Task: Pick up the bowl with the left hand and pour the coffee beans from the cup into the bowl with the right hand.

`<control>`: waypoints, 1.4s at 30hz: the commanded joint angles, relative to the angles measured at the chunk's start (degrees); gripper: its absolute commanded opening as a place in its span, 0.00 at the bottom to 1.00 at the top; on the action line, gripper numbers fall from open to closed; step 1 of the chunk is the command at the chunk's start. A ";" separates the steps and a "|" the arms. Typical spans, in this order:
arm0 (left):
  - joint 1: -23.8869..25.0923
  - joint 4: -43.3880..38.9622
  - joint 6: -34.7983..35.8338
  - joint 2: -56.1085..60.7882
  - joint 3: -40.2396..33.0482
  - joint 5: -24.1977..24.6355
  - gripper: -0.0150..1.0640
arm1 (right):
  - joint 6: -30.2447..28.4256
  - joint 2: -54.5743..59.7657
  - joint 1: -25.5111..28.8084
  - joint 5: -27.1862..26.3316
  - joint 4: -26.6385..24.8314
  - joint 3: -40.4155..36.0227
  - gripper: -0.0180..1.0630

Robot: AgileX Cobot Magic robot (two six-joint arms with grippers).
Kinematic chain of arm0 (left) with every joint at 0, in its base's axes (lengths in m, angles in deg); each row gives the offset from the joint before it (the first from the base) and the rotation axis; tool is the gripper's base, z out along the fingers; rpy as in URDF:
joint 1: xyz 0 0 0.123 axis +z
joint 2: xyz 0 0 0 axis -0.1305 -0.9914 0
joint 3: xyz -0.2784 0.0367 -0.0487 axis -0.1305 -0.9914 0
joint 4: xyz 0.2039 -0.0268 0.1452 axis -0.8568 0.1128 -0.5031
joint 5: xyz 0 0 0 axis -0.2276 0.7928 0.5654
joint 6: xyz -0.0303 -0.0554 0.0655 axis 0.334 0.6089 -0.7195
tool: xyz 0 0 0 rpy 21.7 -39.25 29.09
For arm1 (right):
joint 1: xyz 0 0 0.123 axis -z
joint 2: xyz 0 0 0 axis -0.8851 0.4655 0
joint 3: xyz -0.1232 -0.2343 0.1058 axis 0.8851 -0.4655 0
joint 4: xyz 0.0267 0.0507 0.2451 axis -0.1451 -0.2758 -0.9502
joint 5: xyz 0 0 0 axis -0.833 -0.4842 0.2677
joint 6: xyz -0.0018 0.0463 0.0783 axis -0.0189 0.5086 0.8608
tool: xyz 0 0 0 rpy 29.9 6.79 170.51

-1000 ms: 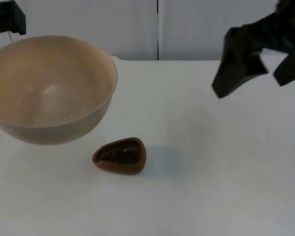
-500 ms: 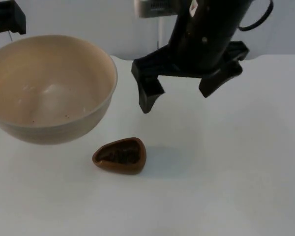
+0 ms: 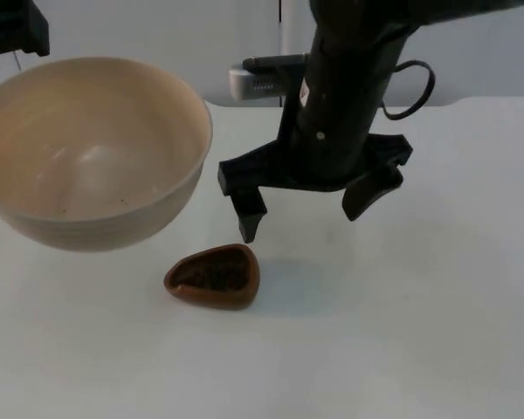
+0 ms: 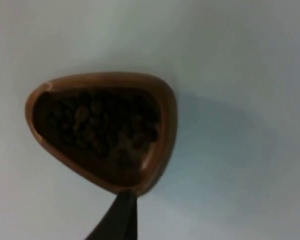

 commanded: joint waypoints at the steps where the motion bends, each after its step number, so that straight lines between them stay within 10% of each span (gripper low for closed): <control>1: 0.09 0.85 0.18 0.67 -0.21 -0.82 0.01 | 1.31 1.95 -1.23 -0.91 0.65 2.02 0.93; 42: 0.09 1.39 0.18 0.67 -0.21 -1.36 0.01 | 7.87 10.64 -1.66 -6.87 3.14 4.17 0.76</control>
